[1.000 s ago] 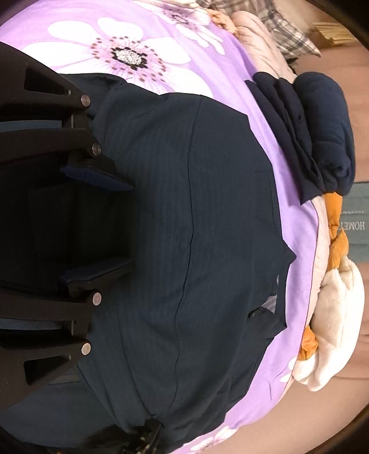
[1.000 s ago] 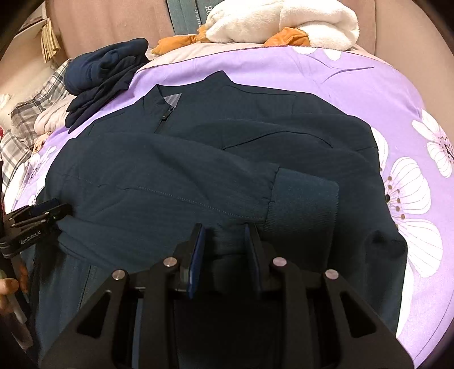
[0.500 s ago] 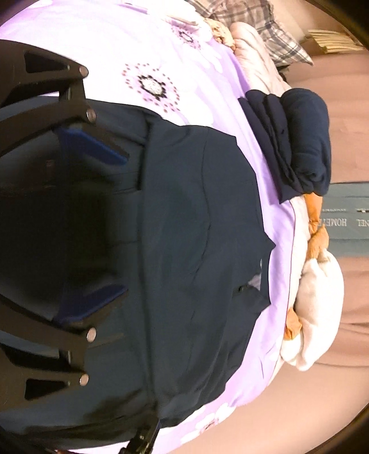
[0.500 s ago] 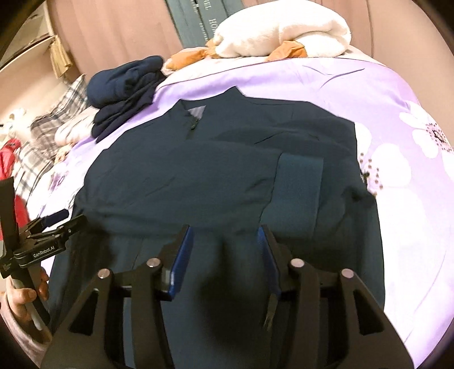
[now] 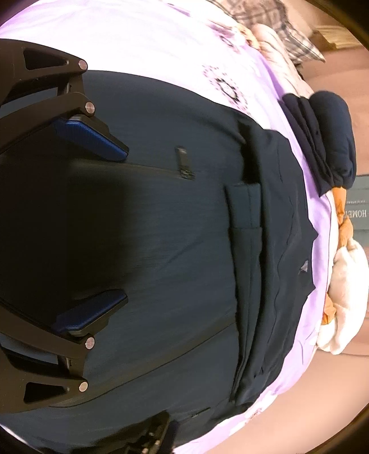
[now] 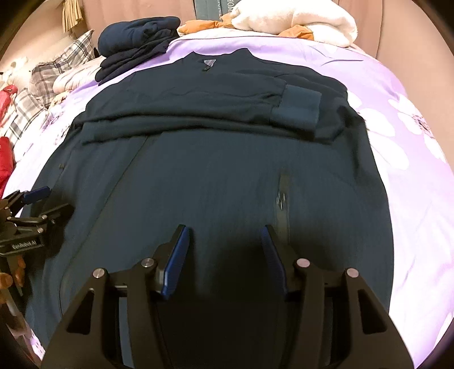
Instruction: Fold large clothes
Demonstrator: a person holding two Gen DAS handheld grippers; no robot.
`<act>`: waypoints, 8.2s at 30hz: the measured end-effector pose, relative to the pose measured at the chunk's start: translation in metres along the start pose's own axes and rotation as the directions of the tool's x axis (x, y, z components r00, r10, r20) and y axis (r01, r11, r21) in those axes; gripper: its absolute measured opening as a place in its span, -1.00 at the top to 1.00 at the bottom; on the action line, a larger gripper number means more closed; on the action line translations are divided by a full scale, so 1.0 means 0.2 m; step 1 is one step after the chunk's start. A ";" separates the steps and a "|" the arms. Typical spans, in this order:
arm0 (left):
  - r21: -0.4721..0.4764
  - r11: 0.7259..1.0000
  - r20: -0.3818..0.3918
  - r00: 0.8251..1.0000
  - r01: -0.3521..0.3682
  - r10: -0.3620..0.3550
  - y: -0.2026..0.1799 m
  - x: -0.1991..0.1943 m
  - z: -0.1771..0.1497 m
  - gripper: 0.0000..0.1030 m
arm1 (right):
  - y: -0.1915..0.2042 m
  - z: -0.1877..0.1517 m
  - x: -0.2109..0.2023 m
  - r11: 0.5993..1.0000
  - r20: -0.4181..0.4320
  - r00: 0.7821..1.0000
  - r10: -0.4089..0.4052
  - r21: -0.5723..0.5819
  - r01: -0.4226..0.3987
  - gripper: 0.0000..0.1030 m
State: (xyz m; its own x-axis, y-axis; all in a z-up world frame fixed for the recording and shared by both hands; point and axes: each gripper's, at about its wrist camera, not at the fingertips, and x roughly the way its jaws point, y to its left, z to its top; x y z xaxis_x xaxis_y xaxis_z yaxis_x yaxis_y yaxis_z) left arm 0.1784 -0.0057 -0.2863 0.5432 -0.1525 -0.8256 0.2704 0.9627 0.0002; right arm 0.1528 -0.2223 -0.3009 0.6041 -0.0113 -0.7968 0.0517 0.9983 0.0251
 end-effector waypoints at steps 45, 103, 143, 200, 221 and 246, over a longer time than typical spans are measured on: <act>0.013 1.000 -0.028 0.999 0.016 -0.016 -0.05 -0.33 -0.46 -0.80 | 0.06 -0.60 -0.40 1.000 -0.016 1.000 -0.007 -0.006 0.007 -0.21; -0.470 0.731 0.059 0.844 0.495 -0.533 0.60 -0.31 -0.42 -0.80 | -0.60 -0.68 -0.45 0.749 0.121 0.924 0.363 0.553 -0.366 -0.38; -0.447 0.650 0.019 0.733 0.614 -0.680 0.47 -0.30 -0.45 -0.76 | -0.42 -0.62 -0.33 0.732 0.057 0.866 0.496 0.508 -0.453 -0.31; -0.161 0.914 0.215 0.917 0.372 -0.335 0.26 -0.83 -0.26 0.87 | -0.32 -0.46 -0.70 0.744 0.268 0.813 0.518 0.328 -0.582 0.82; -0.121 0.902 0.231 0.896 0.414 -0.380 0.23 -1.02 -0.31 0.87 | -0.29 -0.47 -0.90 0.724 0.312 0.760 0.570 0.247 -0.644 0.82; -0.145 0.861 0.286 0.853 0.488 -0.436 0.33 -1.37 -0.45 0.87 | -0.19 -0.46 -1.24 0.695 0.367 0.671 0.644 0.087 -0.714 0.82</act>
State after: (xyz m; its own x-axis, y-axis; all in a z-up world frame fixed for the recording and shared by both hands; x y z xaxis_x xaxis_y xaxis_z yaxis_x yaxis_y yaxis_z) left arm -0.0235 0.1191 -0.1116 0.5731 -0.6135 -0.5433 0.3826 0.7866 -0.4847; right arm -0.0733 -0.2519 -0.1599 0.7304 0.6148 -0.2975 -0.3263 0.6968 0.6388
